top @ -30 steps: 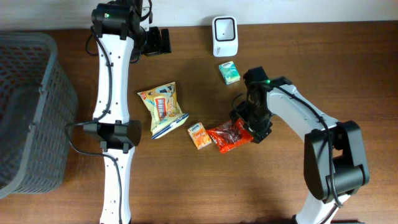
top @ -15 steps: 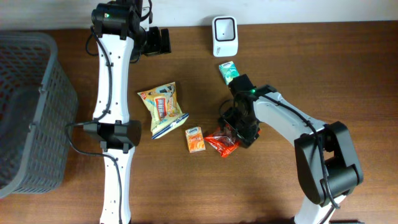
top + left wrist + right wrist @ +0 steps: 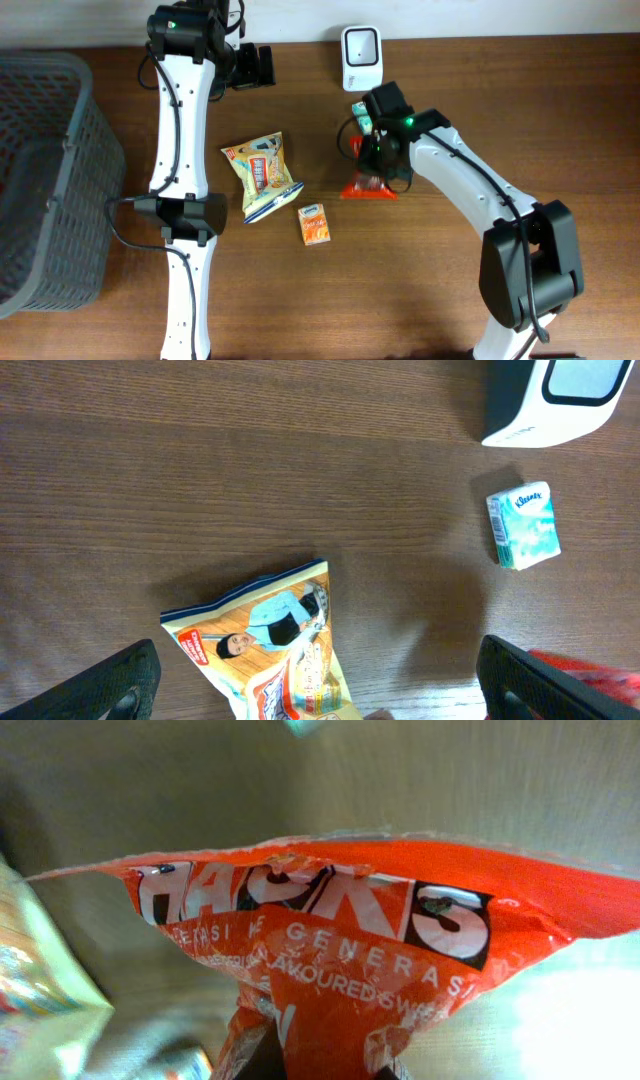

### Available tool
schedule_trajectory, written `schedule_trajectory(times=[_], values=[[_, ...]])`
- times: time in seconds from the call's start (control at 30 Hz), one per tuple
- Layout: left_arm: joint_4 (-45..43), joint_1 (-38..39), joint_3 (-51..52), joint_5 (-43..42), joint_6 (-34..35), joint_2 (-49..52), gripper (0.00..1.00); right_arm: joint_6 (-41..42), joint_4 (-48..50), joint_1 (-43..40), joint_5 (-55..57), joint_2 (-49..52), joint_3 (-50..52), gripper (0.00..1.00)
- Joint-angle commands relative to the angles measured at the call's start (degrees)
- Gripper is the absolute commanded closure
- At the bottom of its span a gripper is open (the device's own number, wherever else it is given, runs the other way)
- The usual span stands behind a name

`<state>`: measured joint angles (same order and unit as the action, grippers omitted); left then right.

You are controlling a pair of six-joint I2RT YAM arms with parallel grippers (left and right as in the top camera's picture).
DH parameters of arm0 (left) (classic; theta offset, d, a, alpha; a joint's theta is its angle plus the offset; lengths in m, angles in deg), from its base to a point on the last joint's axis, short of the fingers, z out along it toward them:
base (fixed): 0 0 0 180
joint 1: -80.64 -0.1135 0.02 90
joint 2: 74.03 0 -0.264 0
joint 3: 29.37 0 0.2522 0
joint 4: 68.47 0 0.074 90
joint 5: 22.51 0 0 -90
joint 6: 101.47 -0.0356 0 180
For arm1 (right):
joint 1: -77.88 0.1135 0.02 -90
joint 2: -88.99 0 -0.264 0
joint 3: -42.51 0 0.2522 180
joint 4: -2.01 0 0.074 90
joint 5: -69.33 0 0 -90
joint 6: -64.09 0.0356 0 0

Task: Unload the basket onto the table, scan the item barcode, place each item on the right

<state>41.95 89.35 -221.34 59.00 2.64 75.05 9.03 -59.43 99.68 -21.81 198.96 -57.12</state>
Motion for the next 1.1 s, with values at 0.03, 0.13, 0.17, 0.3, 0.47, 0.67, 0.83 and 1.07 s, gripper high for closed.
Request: schedule_trajectory(times=[0.03,0.13,0.17,0.3,0.47,0.67,0.83,1.07], values=[[0.07,0.02,0.22,0.44,-0.52,-1.6,0.01,-20.15,16.37,-1.7,4.7,0.02,-5.22,0.96],[0.07,0.15,0.22,0.44,-0.52,-1.6,0.01,-20.15,35.82,-5.6,7.87,0.33,-5.18,0.96],[0.04,0.17,0.22,0.44,-0.52,-1.6,0.01,-20.11,41.99,-6.95,7.82,1.09,-5.18,0.96],[0.07,0.46,0.22,0.44,-0.52,-1.55,0.01,-18.71,65.0,-7.96,6.1,10.84,-5.18,0.96],[0.04,0.76,0.22,0.44,-0.52,-1.55,0.01,-14.73,70.05,-8.0,3.08,15.5,-5.2,0.96],[0.04,0.79,0.22,0.42,-0.52,-1.55,0.01,-12.9,57.37,-16.96,4.83,2.62,-5.2,0.96],[0.04,0.79,0.22,0.42,-0.52,-1.55,0.01,-5.9,27.1,-42.93,4.87,-5.11,-5.18,0.96],[0.07,0.79,0.22,0.44,-0.52,-1.55,0.01,-9.55,13.2,-65.11,4.52,6.86,-5.07,0.84]])
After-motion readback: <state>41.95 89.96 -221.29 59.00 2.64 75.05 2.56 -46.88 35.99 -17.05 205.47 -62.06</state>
